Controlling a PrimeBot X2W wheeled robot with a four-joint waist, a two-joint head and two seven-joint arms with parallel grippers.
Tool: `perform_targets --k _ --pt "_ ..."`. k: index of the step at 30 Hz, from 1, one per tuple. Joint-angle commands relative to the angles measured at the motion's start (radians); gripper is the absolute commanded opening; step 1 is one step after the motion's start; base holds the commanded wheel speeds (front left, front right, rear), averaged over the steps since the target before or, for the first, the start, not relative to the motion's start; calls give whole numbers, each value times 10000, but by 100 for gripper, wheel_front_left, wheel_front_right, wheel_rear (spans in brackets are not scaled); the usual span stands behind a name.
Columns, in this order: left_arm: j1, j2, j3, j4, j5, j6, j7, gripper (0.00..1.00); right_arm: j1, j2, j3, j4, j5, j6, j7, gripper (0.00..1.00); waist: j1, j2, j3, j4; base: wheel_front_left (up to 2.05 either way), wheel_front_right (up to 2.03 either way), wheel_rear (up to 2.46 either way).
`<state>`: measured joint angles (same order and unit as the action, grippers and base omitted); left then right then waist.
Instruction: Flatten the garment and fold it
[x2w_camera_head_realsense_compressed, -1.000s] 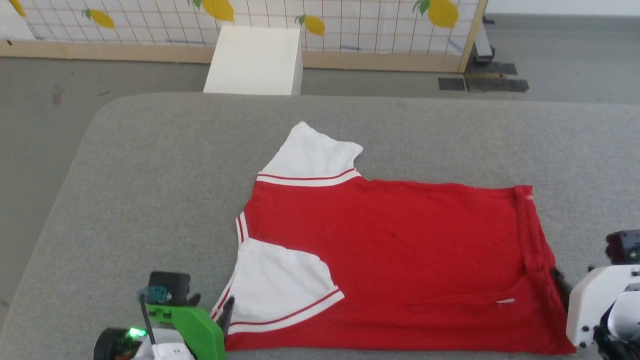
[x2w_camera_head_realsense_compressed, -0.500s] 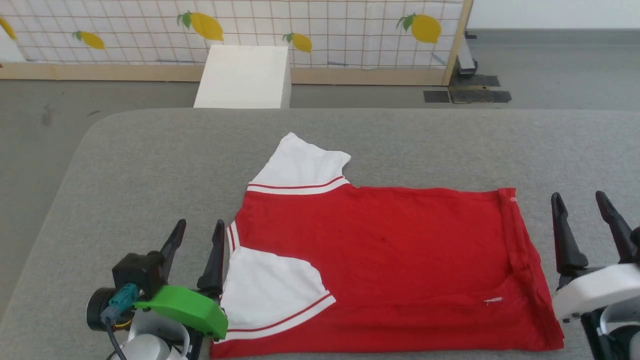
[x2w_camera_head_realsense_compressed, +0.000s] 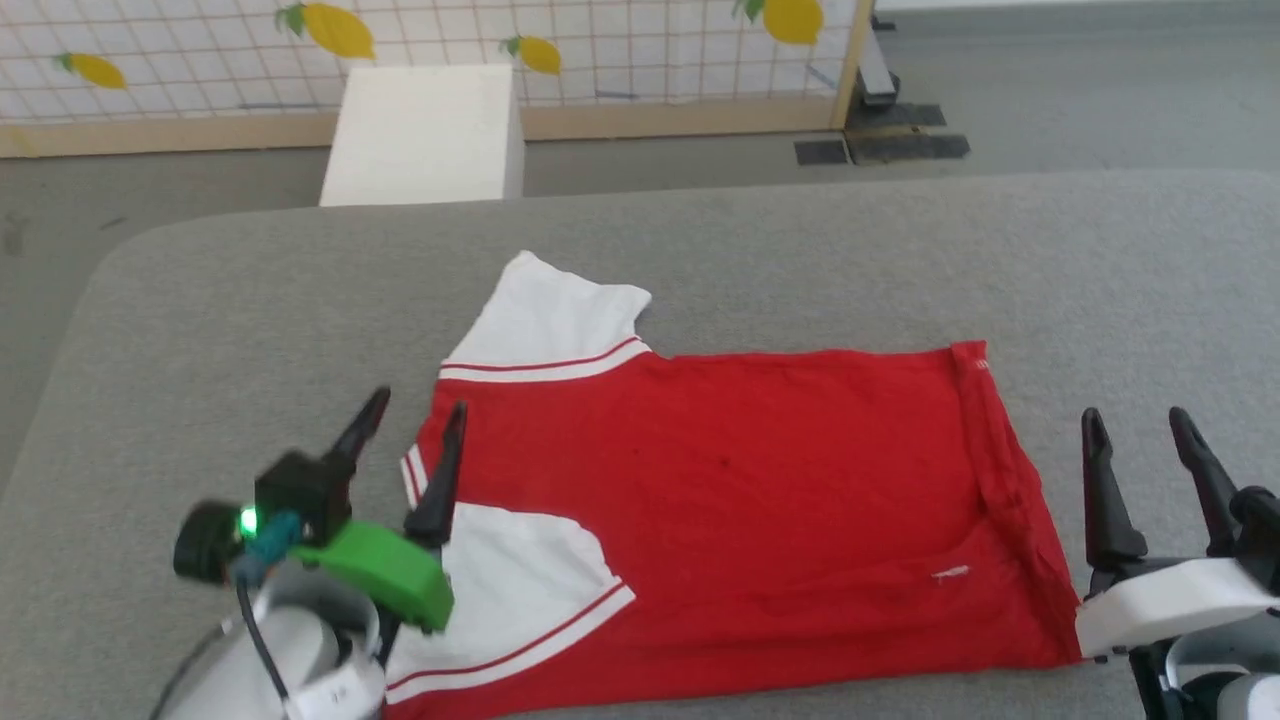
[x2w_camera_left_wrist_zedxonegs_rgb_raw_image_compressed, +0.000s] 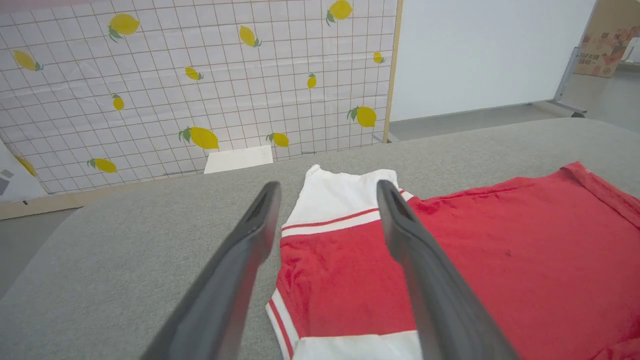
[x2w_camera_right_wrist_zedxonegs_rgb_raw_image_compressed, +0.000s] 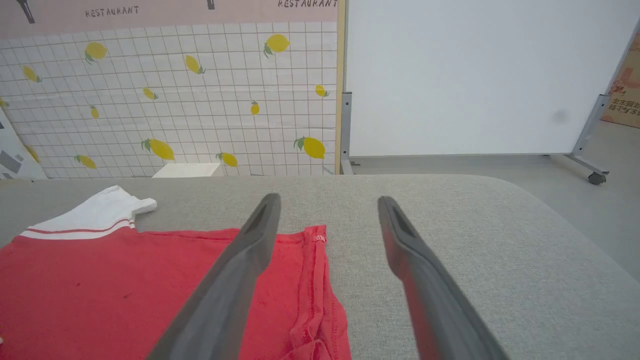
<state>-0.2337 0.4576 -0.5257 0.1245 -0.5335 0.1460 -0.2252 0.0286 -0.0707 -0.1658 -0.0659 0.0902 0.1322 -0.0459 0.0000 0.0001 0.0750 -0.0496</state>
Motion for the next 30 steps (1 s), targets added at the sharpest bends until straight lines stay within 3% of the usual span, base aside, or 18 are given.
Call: perform_targets --k 1,7,11,17,21,23,26,30 --pt "-410 151 -10 43 98 -99 168 100 -215 57 12 -35 -70 -15 -53 100 0 -1 391 -351 0 0 0" --pt "-2352 850 -130 380 234 -917 1697 100 -573 143 232 -102 61 -15 24 100 0 -1 1481 -1088 0 0 0" --pt "-4159 1387 -309 996 363 -1731 3219 100 -862 182 394 -83 125 -15 -145 100 0 -1 2215 -1611 0 0 0" --pt "-6676 1743 -408 2086 62 -2413 5603 100 -1358 199 1181 117 490 -15 -457 100 0 -1 3189 -2365 0 0 0" --pt "-7876 2004 -734 3006 -240 -2664 7066 100 -1683 201 1425 272 744 -15 -666 100 0 -1 3616 -2808 0 0 0" --pt "-8334 2142 -1054 3629 -1011 -2746 8398 100 -1811 202 1591 364 895 -15 -773 100 0 -1 3814 -3042 0 0 0" --pt "-8717 2570 -1615 3711 -1752 -2760 9770 100 -1870 203 1733 437 1040 -15 -882 100 0 -1 4024 -3266 0 0 0" --pt "-9073 3101 -1891 3822 -2422 -2764 10821 100 -1921 203 1787 600 1182 -15 -1045 100 0 -1 4295 -3459 0 0 0"
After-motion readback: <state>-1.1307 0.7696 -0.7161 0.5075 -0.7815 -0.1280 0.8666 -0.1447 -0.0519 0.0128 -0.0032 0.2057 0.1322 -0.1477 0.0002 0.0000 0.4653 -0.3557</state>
